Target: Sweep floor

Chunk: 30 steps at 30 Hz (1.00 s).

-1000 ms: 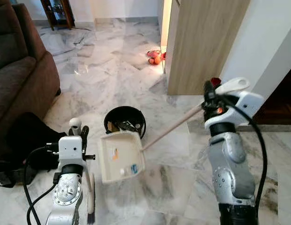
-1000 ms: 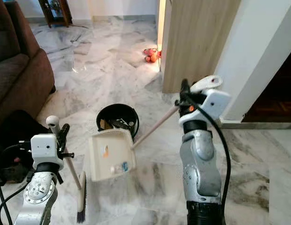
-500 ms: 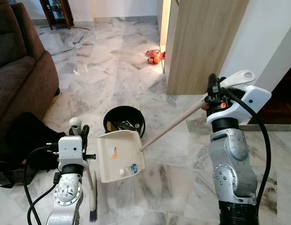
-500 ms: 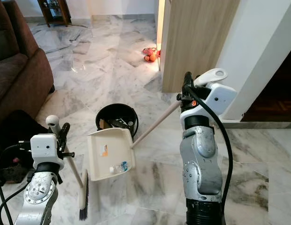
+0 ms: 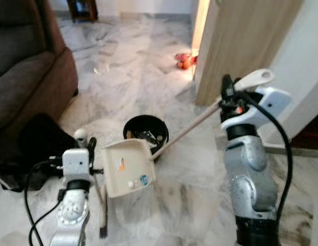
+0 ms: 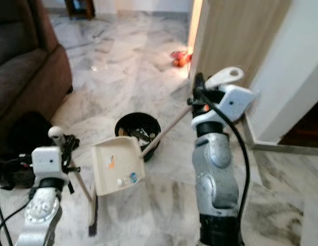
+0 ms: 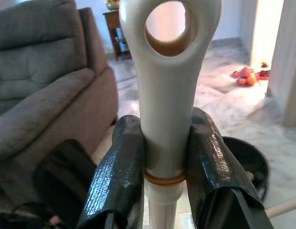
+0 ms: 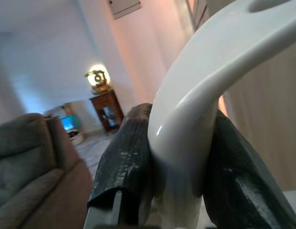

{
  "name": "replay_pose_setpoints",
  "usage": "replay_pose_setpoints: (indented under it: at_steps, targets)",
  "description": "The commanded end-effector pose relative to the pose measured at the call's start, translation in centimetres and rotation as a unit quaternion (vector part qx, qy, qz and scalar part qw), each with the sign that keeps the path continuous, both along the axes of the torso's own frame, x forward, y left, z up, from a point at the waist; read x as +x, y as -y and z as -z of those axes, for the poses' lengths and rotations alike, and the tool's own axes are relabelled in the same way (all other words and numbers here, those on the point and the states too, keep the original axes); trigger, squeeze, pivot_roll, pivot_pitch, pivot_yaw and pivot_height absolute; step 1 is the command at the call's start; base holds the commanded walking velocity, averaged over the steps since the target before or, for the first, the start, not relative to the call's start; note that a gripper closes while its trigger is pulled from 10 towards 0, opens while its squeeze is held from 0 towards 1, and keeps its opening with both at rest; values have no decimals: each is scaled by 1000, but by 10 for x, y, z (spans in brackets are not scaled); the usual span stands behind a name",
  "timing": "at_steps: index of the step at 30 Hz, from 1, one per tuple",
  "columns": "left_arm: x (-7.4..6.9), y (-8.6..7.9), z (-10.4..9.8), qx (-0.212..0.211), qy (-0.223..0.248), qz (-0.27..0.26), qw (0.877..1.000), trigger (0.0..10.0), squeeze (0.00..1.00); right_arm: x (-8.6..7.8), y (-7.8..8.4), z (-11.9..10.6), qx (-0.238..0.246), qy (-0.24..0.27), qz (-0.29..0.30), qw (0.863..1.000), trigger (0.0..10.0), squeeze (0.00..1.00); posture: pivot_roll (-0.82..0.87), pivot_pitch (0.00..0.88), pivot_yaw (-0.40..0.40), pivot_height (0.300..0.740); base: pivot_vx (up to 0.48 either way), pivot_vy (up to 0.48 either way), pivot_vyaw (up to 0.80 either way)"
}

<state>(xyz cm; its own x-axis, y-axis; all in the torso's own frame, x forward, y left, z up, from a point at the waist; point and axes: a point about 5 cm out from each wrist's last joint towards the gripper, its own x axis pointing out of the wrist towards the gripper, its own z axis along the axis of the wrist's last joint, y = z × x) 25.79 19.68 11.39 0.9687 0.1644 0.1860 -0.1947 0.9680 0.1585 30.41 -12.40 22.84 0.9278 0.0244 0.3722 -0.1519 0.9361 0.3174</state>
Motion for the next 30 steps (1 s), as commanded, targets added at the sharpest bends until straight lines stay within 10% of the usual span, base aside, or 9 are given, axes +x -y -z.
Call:
replay_pose_setpoints:
  at_steps: [1, 30]
  targets:
    - [1, 5, -7, 1, 20, 7, 1000, 10000, 0, -5, 5, -19, 19, 45, 3, 999, 10000, 0, 49, 84, 13, 740, 266, 0, 0]
    - [1, 6, -7, -1, 23, 8, 1000, 10000, 0, -7, 1, -40, 36, 75, -9, 997, 10000, 0, 51, 75, 10, 740, 258, 0, 0]
